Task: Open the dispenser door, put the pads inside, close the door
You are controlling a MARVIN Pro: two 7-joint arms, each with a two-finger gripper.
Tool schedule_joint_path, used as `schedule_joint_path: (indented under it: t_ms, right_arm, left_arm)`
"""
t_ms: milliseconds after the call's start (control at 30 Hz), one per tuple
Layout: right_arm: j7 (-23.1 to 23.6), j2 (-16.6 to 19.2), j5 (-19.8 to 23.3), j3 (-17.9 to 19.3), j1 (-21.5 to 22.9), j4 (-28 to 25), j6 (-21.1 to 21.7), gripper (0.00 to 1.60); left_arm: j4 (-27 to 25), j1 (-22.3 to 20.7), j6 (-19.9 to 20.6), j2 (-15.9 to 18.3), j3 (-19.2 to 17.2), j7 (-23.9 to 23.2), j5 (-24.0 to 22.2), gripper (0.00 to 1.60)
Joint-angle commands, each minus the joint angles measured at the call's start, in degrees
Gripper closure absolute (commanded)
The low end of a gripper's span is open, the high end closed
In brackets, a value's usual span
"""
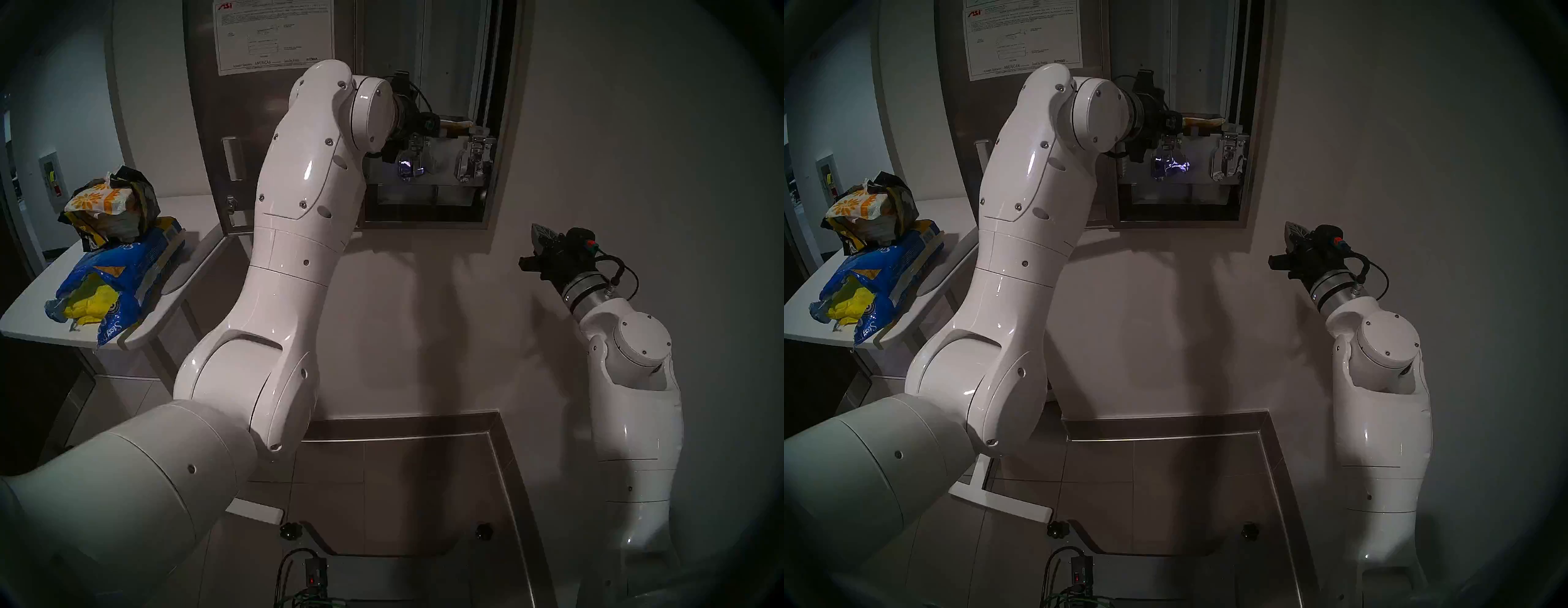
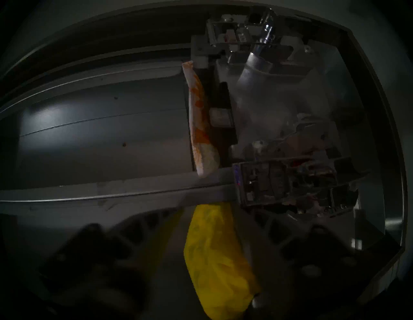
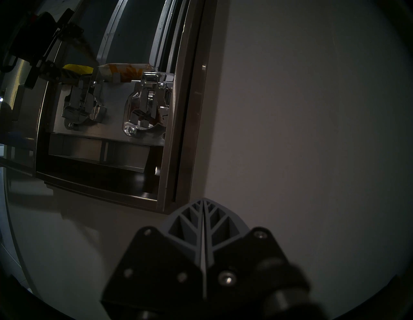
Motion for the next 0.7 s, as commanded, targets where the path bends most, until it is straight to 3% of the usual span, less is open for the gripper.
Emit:
schedule_joint_path:
  t_ms: [0, 400, 667]
  right_arm:
    - [0.0, 0.4, 0.0, 0.1, 1.3, -2.0, -0.4, 1.35]
    - [-0.1, 0.5, 0.1, 0.1, 1.2, -2.0, -0.5, 1.35]
    - [-0.2, 0.6, 0.2, 0.0, 1.2, -2.0, -0.5, 1.35]
  left_arm:
    - [-1.5, -2.5, -0.8, -1.2, 0.3, 0.6, -0.8, 0.0]
    - [-3.5, -1.9, -0.9, -1.7, 0.2, -0.7, -1.4, 0.0]
    - [-9.5, 1.3, -0.1, -2.8, 0.2, -4.2, -2.7, 0.0]
